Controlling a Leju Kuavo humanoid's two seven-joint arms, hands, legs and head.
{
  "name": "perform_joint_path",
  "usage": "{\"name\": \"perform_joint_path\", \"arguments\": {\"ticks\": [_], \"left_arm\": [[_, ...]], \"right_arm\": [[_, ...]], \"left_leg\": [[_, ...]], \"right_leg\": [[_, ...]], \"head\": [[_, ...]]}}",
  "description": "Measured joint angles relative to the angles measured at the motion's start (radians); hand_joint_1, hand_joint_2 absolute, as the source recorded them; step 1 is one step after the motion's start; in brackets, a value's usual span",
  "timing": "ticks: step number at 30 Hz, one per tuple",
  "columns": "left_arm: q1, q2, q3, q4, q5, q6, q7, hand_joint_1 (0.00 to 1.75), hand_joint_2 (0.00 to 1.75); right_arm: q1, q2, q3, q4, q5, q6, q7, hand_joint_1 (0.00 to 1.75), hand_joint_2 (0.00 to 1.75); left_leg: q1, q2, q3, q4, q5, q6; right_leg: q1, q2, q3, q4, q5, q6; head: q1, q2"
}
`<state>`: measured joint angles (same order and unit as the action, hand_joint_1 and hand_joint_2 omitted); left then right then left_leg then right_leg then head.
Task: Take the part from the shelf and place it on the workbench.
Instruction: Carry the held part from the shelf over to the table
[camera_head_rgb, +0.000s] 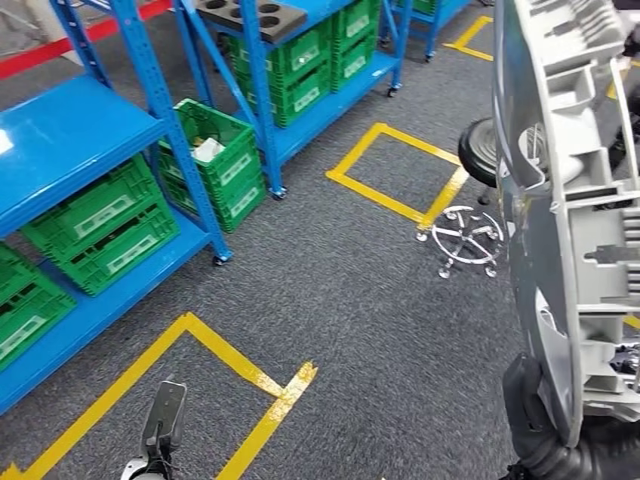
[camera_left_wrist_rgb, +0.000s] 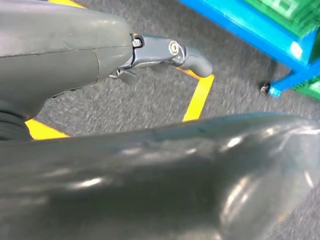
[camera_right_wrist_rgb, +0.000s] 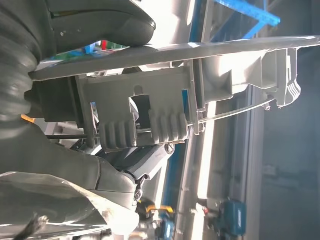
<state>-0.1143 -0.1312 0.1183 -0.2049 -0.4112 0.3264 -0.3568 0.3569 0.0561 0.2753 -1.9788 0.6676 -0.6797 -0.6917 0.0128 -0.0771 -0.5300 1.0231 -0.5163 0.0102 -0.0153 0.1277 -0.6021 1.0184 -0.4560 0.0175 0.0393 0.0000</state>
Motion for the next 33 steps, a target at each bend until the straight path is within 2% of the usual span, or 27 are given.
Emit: {"name": "perform_joint_path", "arguments": {"ticks": [1,2,3,4,5,6,7,8,9,10,11,13,14,15,17,18,19,21,22,23,24,25,26,28,30,32,33], "left_arm": [[-0.003,-0.002,0.0,0.0,0.0,0.0,0.0,0.0,0.0],[-0.006,-0.004,0.0,-0.001,0.0,-0.001,0.0,0.0,0.0],[-0.009,-0.006,0.0,-0.001,-0.001,-0.001,0.0,0.0,0.0],[-0.011,-0.008,0.0,-0.002,-0.001,-0.001,-0.001,0.0,0.0],[-0.011,-0.01,0.0,-0.003,-0.001,-0.001,-0.001,0.0,0.0],[-0.01,-0.01,0.0,-0.003,-0.001,-0.001,-0.002,0.0,0.0],[-0.009,-0.01,0.0,-0.003,-0.001,-0.001,-0.002,0.0,0.0],[-0.008,-0.01,0.0,-0.003,-0.001,-0.001,-0.002,0.0,0.0],[-0.008,-0.011,0.0,-0.004,0.0,-0.001,-0.004,0.0,0.0],[-0.009,-0.012,0.0,-0.004,0.002,-0.001,-0.007,0.0,0.0],[-0.011,-0.014,0.001,-0.005,0.006,-0.002,-0.012,0.0,0.0],[-0.014,-0.016,0.001,-0.006,0.012,-0.004,-0.02,0.0,0.0],[-0.015,-0.017,0.001,-0.006,0.014,-0.004,-0.021,0.0,0.0],[-0.015,-0.017,0.001,-0.006,0.014,-0.003,-0.021,0.0,0.0],[-0.014,-0.016,0.001,-0.007,0.013,0.003,-0.016,0.0,0.0],[-0.014,-0.016,0.002,-0.007,0.011,0.006,-0.013,0.0,0.0],[-0.014,-0.016,0.002,-0.007,0.008,0.01,-0.009,0.0,0.0],[-0.009,-0.014,0.002,-0.007,0.002,0.016,-0.003,0.0,0.0],[-0.005,-0.013,0.002,-0.007,0.002,0.017,-0.003,0.0,0.0],[-0.001,-0.012,0.002,-0.007,0.006,0.017,-0.008,0.0,0.0],[0.001,-0.012,0.004,-0.007,0.012,0.016,-0.014,0.0,0.0],[0.002,-0.012,0.006,-0.007,0.019,0.014,-0.022,0.0,0.0],[0.002,-0.012,0.01,-0.007,0.027,0.012,-0.028,0.0,0.0],[0.001,-0.012,0.017,-0.007,0.034,0.012,-0.035,0.0,0.0],[0.002,-0.013,0.022,-0.007,0.035,0.016,-0.035,0.0,0.0],[0.001,-0.016,0.025,-0.007,0.034,0.02,-0.033,0.0,0.0],[0.0,-0.017,0.027,-0.007,0.034,0.022,-0.03,0.0,0.0]], "right_arm": [[0.001,0.0,-0.001,0.0,0.0,0.0,0.0,1.75,1.75],[0.004,0.0,-0.001,-0.001,-0.001,0.0,-0.001,1.75,1.75],[0.006,0.0,-0.002,-0.001,-0.001,0.0,-0.001,1.75,1.75],[0.007,0.0,-0.002,-0.001,-0.001,0.0,-0.001,1.75,1.75],[0.006,0.0,-0.002,-0.001,0.0,0.0,-0.001,1.75,1.75],[0.005,0.0,-0.002,-0.001,0.0,0.0,-0.001,1.75,1.75],[0.003,0.0,-0.002,-0.001,0.0,0.0,-0.001,1.75,1.75],[0.003,0.0,-0.002,-0.001,-0.001,0.0,-0.001,1.75,1.75],[0.003,0.0,-0.003,-0.001,-0.002,0.0,-0.001,1.75,1.75],[0.003,0.0,-0.004,-0.001,-0.004,0.0,-0.001,1.75,1.75],[0.003,0.0,-0.006,-0.001,-0.007,0.0,-0.001,1.75,1.75],[-0.002,0.0,-0.011,-0.001,-0.014,0.0,-0.001,1.75,1.75],[-0.005,0.0,-0.012,-0.001,-0.016,0.0,-0.001,1.75,1.75],[-0.007,0.0,-0.014,-0.001,-0.018,0.0,-0.001,1.75,1.75],[-0.007,0.0,-0.019,-0.001,-0.018,0.0,-0.001,1.75,1.75],[-0.007,0.0,-0.022,-0.001,-0.019,0.0,-0.001,1.75,1.75],[-0.009,0.0,-0.025,-0.001,-0.019,0.0,-0.001,1.75,1.75],[-0.015,0.0,-0.028,-0.001,-0.027,0.0,-0.001,1.75,1.75],[-0.018,0.0,-0.028,0.0,-0.031,0.0,-0.001,1.75,1.75],[-0.02,0.0,-0.029,0.0,-0.035,0.0,-0.001,1.75,1.75],[-0.021,0.0,-0.03,0.001,-0.037,0.0,-0.001,1.75,1.75],[-0.022,0.0,-0.031,0.002,-0.038,0.0,-0.001,1.75,1.75],[-0.022,0.0,-0.032,0.003,-0.039,0.0,-0.001,1.75,1.75],[-0.023,0.0,-0.032,0.003,-0.039,0.0,-0.001,1.75,1.75],[-0.026,0.0,-0.032,0.005,-0.04,0.0,-0.001,1.75,1.75],[-0.024,0.0,-0.033,0.006,-0.041,0.0,-0.001,1.75,1.75],[-0.021,0.0,-0.033,0.006,-0.042,0.0,-0.001,1.75,1.75]], "left_leg": [[-0.001,0.009,0.0,-0.006,0.001,0.001],[-0.001,0.022,-0.001,-0.008,0.004,0.006],[0.0,0.034,-0.001,-0.012,0.009,0.011],[0.001,0.047,-0.001,-0.016,0.013,0.017],[0.002,0.062,-0.001,-0.018,0.015,0.021],[0.001,0.076,-0.002,-0.018,0.015,0.022],[0.0,0.092,-0.004,-0.018,0.015,0.023],[-0.001,0.108,-0.004,-0.018,0.015,0.023],[-0.001,0.124,-0.004,-0.018,0.014,0.023],[-0.001,0.138,-0.004,-0.018,0.013,0.022],[-0.001,0.152,-0.002,-0.018,0.012,0.02],[-0.006,0.174,0.001,-0.015,0.006,0.012],[-0.009,0.183,0.002,-0.014,0.004,0.008],[-0.013,0.193,0.003,-0.013,0.002,0.004],[-0.014,0.209,0.005,-0.012,-0.001,-0.004],[-0.011,0.197,0.004,-0.006,-0.01,-0.009],[-0.008,0.172,-0.003,0.015,-0.028,-0.013],[-0.005,0.11,-0.046,0.121,-0.09,-0.016],[-0.005,0.095,-0.078,0.192,-0.121,-0.015],[-0.005,0.089,-0.105,0.25,-0.139,-0.013],[-0.005,0.087,-0.12,0.277,-0.138,-0.011],[-0.005,0.084,-0.118,0.266,-0.117,-0.008],[-0.006,0.078,-0.099,0.218,-0.08,-0.004],[-0.005,0.033,-0.046,0.088,-0.009,0.007],[-0.004,-0.003,-0.018,0.013,0.011,0.011],[-0.005,0.007,-0.015,-0.002,0.009,0.011],[-0.004,0.02,-0.014,-0.007,0.012,0.013]], "right_leg": [[-0.003,0.013,-0.007,0.0,0.004,0.007],[-0.005,0.011,-0.014,0.001,0.005,0.014],[-0.005,-0.008,-0.022,0.007,0.001,0.019],[-0.003,-0.038,-0.037,0.031,-0.015,0.024],[-0.002,-0.076,-0.06,0.077,-0.042,0.027],[0.0,-0.103,-0.09,0.141,-0.075,0.03],[-0.001,-0.116,-0.122,0.211,-0.105,0.034],[-0.003,-0.12,-0.146,0.264,-0.123,0.036],[-0.004,-0.123,-0.151,0.283,-0.121,0.038],[-0.004,-0.127,-0.135,0.258,-0.101,0.039],[-0.005,-0.138,-0.099,0.196,-0.069,0.038],[0.002,-0.191,-0.021,0.057,-0.026,0.032],[0.006,-0.21,0.002,0.016,-0.018,0.026],[0.01,-0.219,0.009,0.002,-0.02,0.019],[0.012,-0.196,0.007,0.0,-0.017,0.004],[0.011,-0.183,0.005,-0.001,-0.014,-0.002],[0.009,-0.17,0.005,-0.002,-0.012,-0.008],[0.007,-0.143,0.004,-0.003,-0.009,-0.019],[0.008,-0.128,0.003,-0.003,-0.009,-0.023],[0.009,-0.112,0.003,-0.003,-0.008,-0.025],[0.01,-0.094,0.003,-0.003,-0.007,-0.026],[0.011,-0.077,0.003,-0.003,-0.006,-0.026],[0.012,-0.06,0.004,-0.002,-0.006,-0.026],[0.012,-0.03,0.003,0.001,-0.004,-0.023],[0.009,-0.005,-0.007,0.004,0.001,-0.013],[0.004,0.017,-0.02,0.002,0.008,0.001],[0.004,0.01,-0.027,0.005,0.007,0.006]], "head": [[0.0,0.0],[0.0,0.0],[0.0,0.0],[0.002,0.0],[0.004,0.0],[0.006,0.0],[0.007,0.0],[0.007,0.0],[0.007,0.0],[0.007,0.0],[0.007,0.0],[0.008,0.0],[0.007,0.0],[0.007,0.0],[0.007,0.0],[0.006,0.0],[0.005,0.0],[0.002,0.0],[0.002,0.0],[0.001,0.0],[0.001,0.0],[0.001,0.0],[0.001,0.0],[0.002,0.0],[0.002,0.0],[0.0,0.0],[0.001,0.0]]}}
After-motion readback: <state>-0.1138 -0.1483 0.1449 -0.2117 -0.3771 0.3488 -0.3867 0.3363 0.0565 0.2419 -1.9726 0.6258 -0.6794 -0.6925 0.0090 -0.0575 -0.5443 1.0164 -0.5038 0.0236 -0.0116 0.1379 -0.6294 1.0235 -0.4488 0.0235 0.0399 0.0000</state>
